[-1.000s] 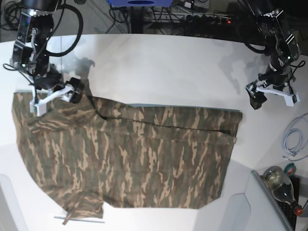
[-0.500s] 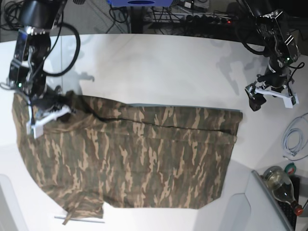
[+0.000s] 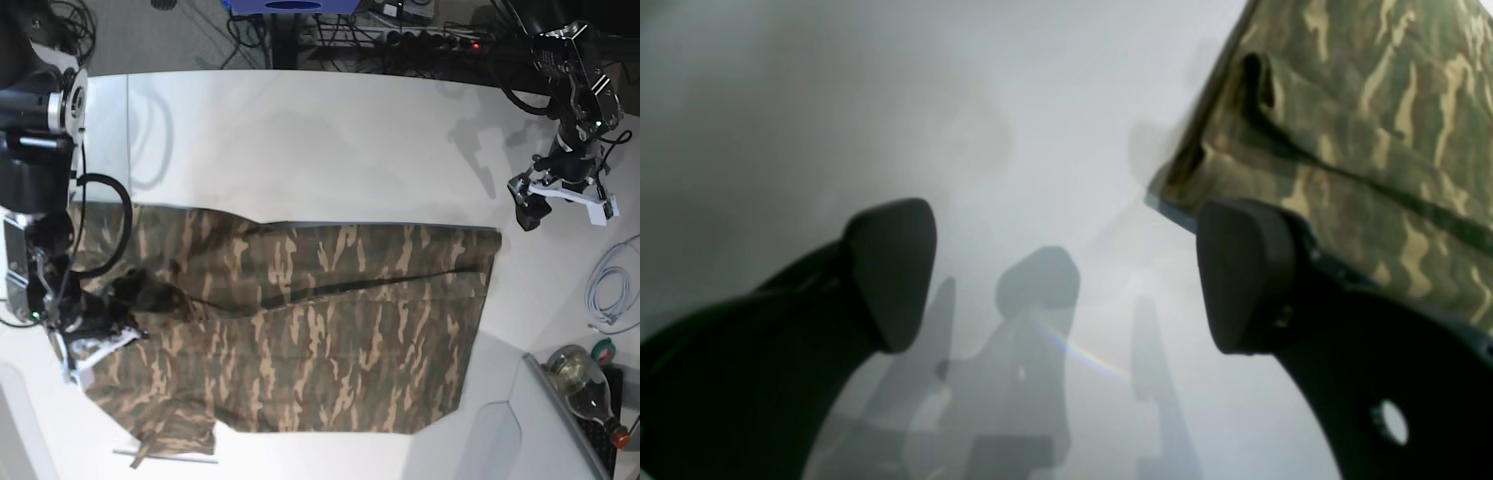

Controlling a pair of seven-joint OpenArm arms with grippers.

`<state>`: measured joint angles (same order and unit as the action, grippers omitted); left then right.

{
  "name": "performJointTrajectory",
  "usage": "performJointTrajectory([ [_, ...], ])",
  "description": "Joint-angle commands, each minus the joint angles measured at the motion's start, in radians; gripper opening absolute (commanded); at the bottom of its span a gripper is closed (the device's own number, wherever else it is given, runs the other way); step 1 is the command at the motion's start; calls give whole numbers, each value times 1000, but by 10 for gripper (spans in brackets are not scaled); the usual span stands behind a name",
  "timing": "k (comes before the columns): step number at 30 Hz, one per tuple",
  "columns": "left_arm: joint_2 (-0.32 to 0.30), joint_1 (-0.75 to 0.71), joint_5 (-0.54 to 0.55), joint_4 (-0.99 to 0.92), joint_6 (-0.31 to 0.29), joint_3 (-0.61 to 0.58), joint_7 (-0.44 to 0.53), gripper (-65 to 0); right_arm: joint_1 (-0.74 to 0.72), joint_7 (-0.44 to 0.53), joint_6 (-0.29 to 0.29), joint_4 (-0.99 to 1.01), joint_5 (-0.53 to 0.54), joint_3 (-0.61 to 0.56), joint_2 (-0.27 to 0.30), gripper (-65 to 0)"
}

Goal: Layout the t-shirt on the table in an organized manner, then fold the t-shirt properly
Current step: 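Release the fold and reposition both grippers at the folded edge, then grasp the folded edge with both grippers and lift it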

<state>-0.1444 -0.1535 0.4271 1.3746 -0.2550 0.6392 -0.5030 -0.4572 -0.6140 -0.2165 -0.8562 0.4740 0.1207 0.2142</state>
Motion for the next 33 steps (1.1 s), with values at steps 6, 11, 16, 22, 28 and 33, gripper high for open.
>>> performJointTrajectory([
  [6, -14, 5, 9, -19, 0, -11, 22, -72, -50, -33, -1, -21, 12, -63, 47, -239],
  [11, -17, 5, 11, -56, 0, -74, 30, -72, 137, 22, -1, -285, 15, 170, 0, -162],
  [16, -13, 58, 19, -131, -2, -77, 31, -72, 352, 53, -8, -604, 15, 271, -49, -162],
  [22, -14, 179, 19, -272, -4, -80, 33, -72, 524, 56, -8, -768, 16, 282, -49, -162],
  [28, -14, 259, 17, -357, -22, -117, 33, -72, 593, 56, -10, -768, 16, 365, -89, -162],
  [33, -11, 272, 16, -372, -46, -157, 33, -72, 601, 50, -94, -731, 16, 460, -144, -165],
])
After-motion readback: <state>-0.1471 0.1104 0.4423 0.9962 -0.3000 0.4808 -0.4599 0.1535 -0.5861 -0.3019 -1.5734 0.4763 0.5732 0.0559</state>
